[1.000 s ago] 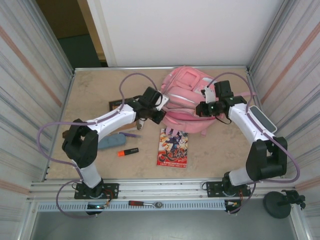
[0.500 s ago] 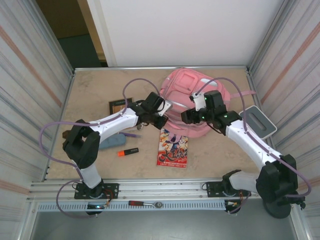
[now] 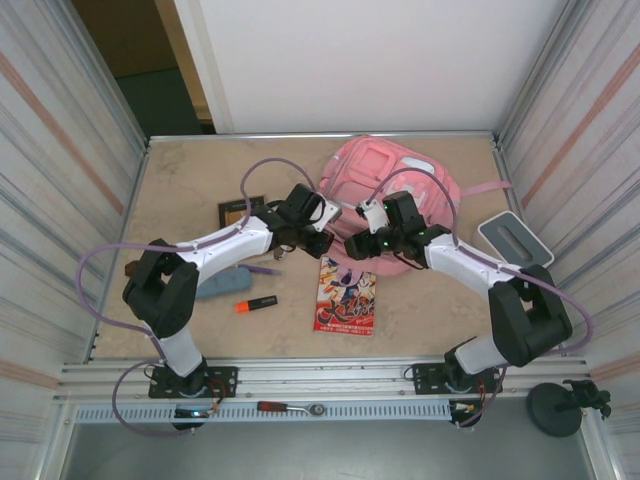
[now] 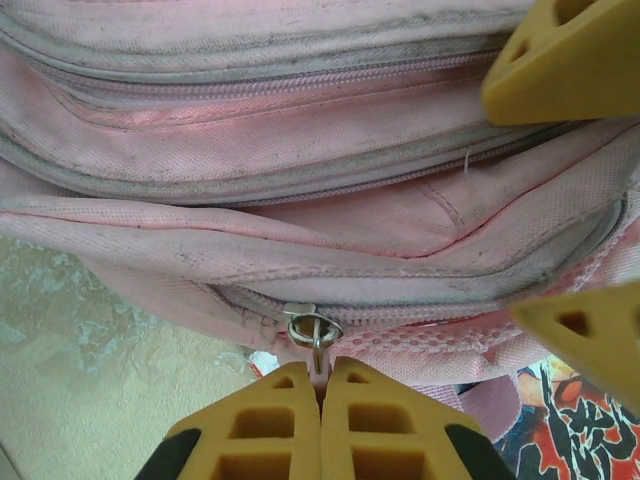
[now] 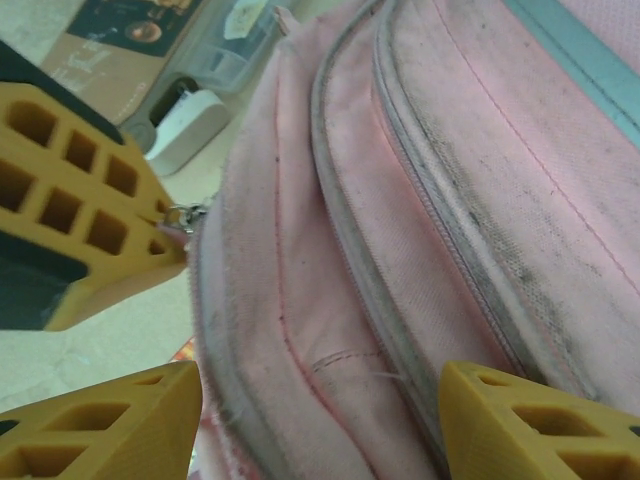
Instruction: Pack books, pencil case, and school supplies into a backpack
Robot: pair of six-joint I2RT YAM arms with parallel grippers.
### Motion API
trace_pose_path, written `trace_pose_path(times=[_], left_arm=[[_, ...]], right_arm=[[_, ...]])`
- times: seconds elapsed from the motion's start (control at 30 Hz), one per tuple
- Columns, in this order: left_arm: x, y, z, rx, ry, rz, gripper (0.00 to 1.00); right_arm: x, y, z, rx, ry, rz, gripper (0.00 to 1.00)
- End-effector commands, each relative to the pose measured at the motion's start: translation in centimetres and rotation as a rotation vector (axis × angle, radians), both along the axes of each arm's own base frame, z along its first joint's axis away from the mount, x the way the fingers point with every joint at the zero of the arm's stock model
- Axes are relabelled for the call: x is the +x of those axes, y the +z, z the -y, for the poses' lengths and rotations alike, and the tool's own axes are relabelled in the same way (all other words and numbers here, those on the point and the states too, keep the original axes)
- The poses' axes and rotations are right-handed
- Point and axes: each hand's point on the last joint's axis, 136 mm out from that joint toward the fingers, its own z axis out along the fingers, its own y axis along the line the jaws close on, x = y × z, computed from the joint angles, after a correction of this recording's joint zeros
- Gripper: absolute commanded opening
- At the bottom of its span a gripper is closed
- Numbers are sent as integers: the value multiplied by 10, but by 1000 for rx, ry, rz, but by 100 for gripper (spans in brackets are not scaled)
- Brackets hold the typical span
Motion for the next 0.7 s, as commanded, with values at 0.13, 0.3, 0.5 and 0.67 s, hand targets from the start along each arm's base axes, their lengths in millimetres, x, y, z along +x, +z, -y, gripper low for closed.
trace_pose_path(times=[0.13, 0.3, 0.5, 0.67], left_arm=[[5, 27, -4, -66, 22, 39, 0], [12, 22, -18, -32, 61, 43, 0], [31, 17, -47, 19, 145, 62, 0], [58, 11, -80, 63, 254, 80, 0]], right_arm=[[7, -9, -5, -13, 9, -4, 35], [5, 2, 7, 27, -29, -10, 9], [2, 19, 32, 114, -126, -54, 0], [0, 35, 46, 187, -171, -86, 0]])
